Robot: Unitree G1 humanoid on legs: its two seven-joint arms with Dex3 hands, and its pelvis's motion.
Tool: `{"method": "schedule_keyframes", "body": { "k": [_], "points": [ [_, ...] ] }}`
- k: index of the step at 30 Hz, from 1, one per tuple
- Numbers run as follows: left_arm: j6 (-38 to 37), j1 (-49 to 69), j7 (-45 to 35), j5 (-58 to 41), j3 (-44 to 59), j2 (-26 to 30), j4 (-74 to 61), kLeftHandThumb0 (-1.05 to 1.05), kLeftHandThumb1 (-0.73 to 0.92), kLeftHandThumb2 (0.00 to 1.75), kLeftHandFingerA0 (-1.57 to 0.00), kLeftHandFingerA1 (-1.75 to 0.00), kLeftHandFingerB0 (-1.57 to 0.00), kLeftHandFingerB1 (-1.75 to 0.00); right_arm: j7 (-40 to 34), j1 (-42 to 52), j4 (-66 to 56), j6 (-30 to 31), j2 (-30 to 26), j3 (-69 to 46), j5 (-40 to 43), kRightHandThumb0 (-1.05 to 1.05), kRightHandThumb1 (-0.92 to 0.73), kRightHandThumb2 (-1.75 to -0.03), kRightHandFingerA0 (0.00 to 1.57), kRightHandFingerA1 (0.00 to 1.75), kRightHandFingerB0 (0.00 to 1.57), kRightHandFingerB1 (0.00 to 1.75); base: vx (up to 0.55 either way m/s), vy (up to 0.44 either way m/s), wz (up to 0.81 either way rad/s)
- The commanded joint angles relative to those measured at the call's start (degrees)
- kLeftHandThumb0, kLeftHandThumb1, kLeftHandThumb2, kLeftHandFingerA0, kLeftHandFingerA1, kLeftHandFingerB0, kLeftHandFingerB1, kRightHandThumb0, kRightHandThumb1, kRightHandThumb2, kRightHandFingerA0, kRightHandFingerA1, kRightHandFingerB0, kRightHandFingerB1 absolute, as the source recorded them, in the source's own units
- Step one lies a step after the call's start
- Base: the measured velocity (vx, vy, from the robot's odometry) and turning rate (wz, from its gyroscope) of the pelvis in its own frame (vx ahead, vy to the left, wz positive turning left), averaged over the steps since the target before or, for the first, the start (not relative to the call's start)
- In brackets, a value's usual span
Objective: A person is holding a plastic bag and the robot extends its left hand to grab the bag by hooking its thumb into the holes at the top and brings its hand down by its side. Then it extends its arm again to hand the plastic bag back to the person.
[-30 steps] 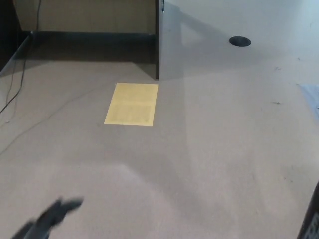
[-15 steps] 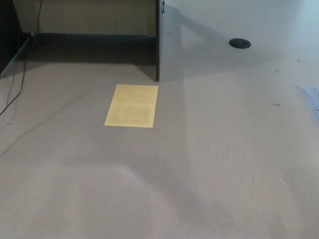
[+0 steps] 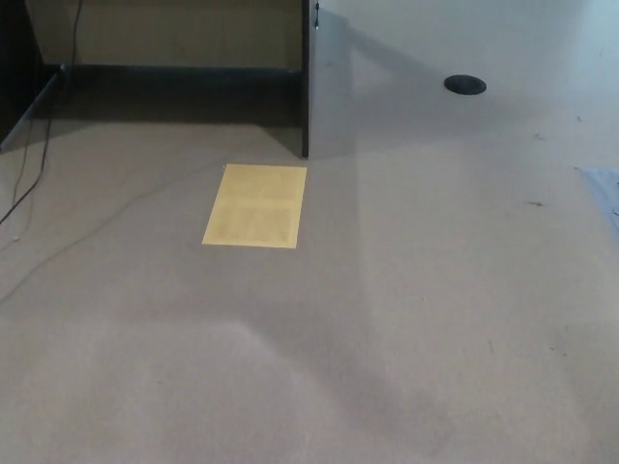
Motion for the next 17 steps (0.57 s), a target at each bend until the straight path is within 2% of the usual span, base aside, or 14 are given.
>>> {"method": "schedule_keyframes", "body": {
  "k": [1,3,4,5,6,7,8,9,10,11,12,13,14,17],
  "points": [
    [-3.89,-0.27,1.4,-0.24,-0.75,1.55,1.4,-0.53,0.55,0.57,-0.34,-0.33,-0.31,-0.31,-0.85,-0.11,0.67,0.39,-0.89,-0.1,-0.43,-0.31,-0.7,-0.61,0.8,0.52,0.63,0.45,0.0,0.0,0.0],
    [-4.01,-0.48,1.65,-0.22,-1.03,1.25,2.17,-0.53,0.54,0.56,-0.36,-0.34,-0.32,-0.31,-0.58,0.44,0.4,-0.1,-1.21,-0.33,-0.14,-0.31,-0.69,-0.61,0.81,0.53,0.64,0.46,0.0,0.0,0.0],
    [-3.88,-0.89,1.52,-0.45,-0.91,1.28,2.38,-0.58,0.44,0.74,-0.32,-0.44,-0.27,-0.41,-0.61,-0.08,0.55,0.0,-1.06,-0.32,-0.15,-0.31,-0.68,-0.61,0.82,0.56,0.64,0.46,0.0,0.0,0.0],
    [-3.68,-1.48,1.28,-0.84,-0.7,1.37,2.62,-0.58,0.44,0.74,-0.32,-0.44,-0.27,-0.41,-0.7,-0.95,0.83,0.22,-0.77,-0.27,-0.21,-0.31,-0.68,-0.61,0.82,0.56,0.64,0.46,0.0,0.0,0.0],
    [-4.05,-2.01,1.57,-0.78,-0.63,1.87,2.88,-0.51,0.53,0.57,-0.38,-0.35,-0.32,-0.31,-0.77,-1.98,1.06,1.08,-0.3,-0.02,-0.44,-0.31,-0.68,-0.61,0.81,0.54,0.64,0.46,0.0,0.0,0.0],
    [-4.32,-1.64,1.72,-0.65,-0.72,2.06,2.94,-0.6,0.45,0.76,-0.32,-0.45,-0.26,-0.41,-0.8,-1.69,1.12,1.1,-0.11,-0.07,-0.32,-0.3,-0.68,-0.61,0.82,0.54,0.64,0.46,0.0,0.0,0.0],
    [-4.46,-1.49,1.79,-0.6,-0.79,2.13,3.02,-0.6,0.45,0.76,-0.32,-0.45,-0.26,-0.41,-0.83,-1.54,1.17,1.05,-0.06,-0.09,-0.26,-0.3,-0.68,-0.61,0.82,0.54,0.64,0.46,0.0,0.0,0.0],
    [-3.98,-1.42,1.81,-0.52,-0.98,1.9,3.25,-0.55,0.54,0.57,-0.37,-0.35,-0.33,-0.31,-0.78,-1.08,1.07,0.85,-0.31,-0.1,-0.27,-0.3,-0.68,-0.61,0.82,0.54,0.64,0.45,0.0,0.0,0.0],
    [-4.29,-1.41,1.97,-0.5,-1.06,1.9,3.4,-0.6,0.44,0.76,-0.32,-0.46,-0.27,-0.42,-0.41,-1.02,1.16,0.58,-0.3,-0.29,0.05,-0.29,-0.68,-0.61,0.81,0.54,0.64,0.46,0.0,0.0,0.0],
    [-4.53,-1.46,1.95,-0.52,-1.21,1.82,3.51,-0.6,0.45,0.76,-0.33,-0.47,-0.27,-0.42,-0.2,-0.87,1.13,0.42,-0.45,-0.39,0.18,-0.29,-0.69,-0.61,0.78,0.52,0.63,0.45,0.0,0.0,0.0],
    [-5.0,-1.4,2.0,-0.54,-1.42,1.68,3.7,-0.54,0.54,0.57,-0.44,-0.36,-0.34,-0.32,-0.38,-0.53,1.04,0.19,-0.76,-0.22,-0.12,-0.29,-0.69,-0.61,0.78,0.51,0.63,0.45,0.0,0.0,0.0],
    [-5.45,-1.25,2.24,-0.51,-1.47,1.7,3.85,-0.54,0.54,0.57,-0.44,-0.36,-0.34,-0.32,-0.71,-0.36,1.03,0.0,-0.86,0.02,-0.45,-0.29,-0.69,-0.61,0.78,0.51,0.63,0.45,0.0,0.0,0.0],
    [-5.58,-1.07,2.58,-0.49,-1.51,1.76,3.85,-0.59,0.44,0.75,-0.38,-0.47,-0.3,-0.43,-0.82,-0.47,1.19,0.36,-0.75,0.22,-0.68,-0.3,-0.69,-0.61,0.78,0.51,0.63,0.45,0.0,0.0,0.0],
    [-5.01,-0.19,3.03,-0.21,-1.96,1.78,3.98,-0.57,0.45,0.74,-0.33,-0.45,-0.3,-0.42,-0.61,0.43,1.3,0.39,-0.65,0.31,-0.56,-0.3,-0.69,-0.61,0.8,0.52,0.63,0.45,0.0,0.0,0.0]
  ]
}}
